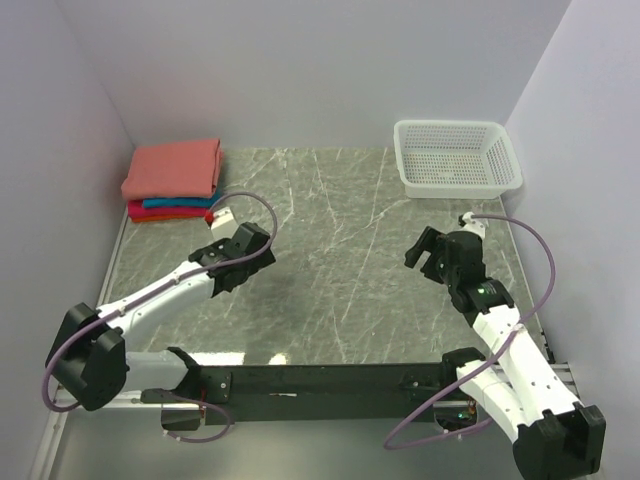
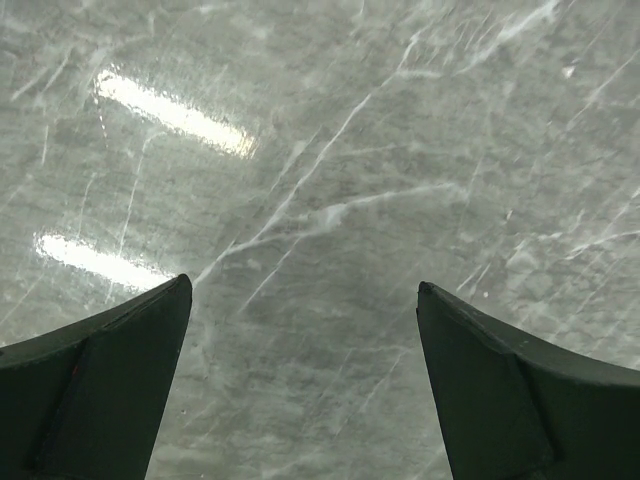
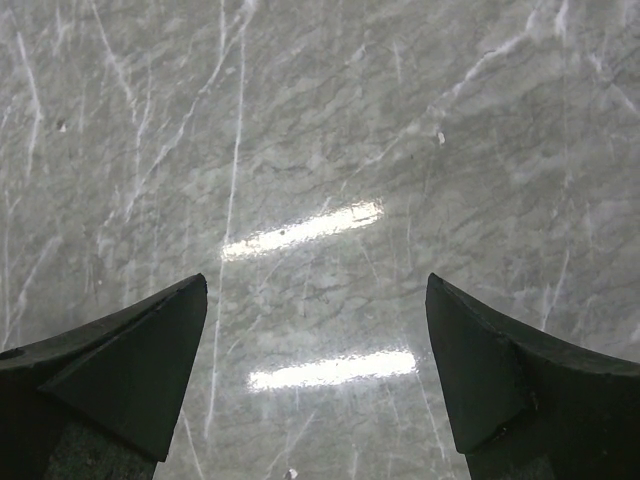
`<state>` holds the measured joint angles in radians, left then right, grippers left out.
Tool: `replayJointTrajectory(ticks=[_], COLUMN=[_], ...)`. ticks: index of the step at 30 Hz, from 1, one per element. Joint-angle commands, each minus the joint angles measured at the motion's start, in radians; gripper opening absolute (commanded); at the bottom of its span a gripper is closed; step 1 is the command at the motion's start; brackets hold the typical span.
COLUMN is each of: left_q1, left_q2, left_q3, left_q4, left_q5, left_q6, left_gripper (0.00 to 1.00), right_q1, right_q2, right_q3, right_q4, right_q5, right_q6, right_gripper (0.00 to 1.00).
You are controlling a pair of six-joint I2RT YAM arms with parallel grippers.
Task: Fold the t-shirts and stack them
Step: Reset both grippers
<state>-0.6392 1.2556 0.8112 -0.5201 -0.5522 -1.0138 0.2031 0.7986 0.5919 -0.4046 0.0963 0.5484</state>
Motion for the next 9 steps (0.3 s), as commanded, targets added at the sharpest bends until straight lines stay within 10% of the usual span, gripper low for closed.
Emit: replayJointTrajectory(ticks=[1, 9], left_q1=[-0.005, -0.005], left_q2=[-0.054, -0.097], left_q3=[0.002, 0.012], left_q4=[0.052, 0.005], left_q5=[-0.057, -0.074], left_q6=[-0.019, -0.060], left_gripper=[0.99, 0.99], right_q1=[0.002, 0.001], right_q2=[-0.013, -0.021], right_q3=[-0.009, -0.021], right_q4=[0.032, 0.069], right_q5=[0.060, 0.045], right_q6=[0.015, -0.001], right_gripper=[0.96, 0.96])
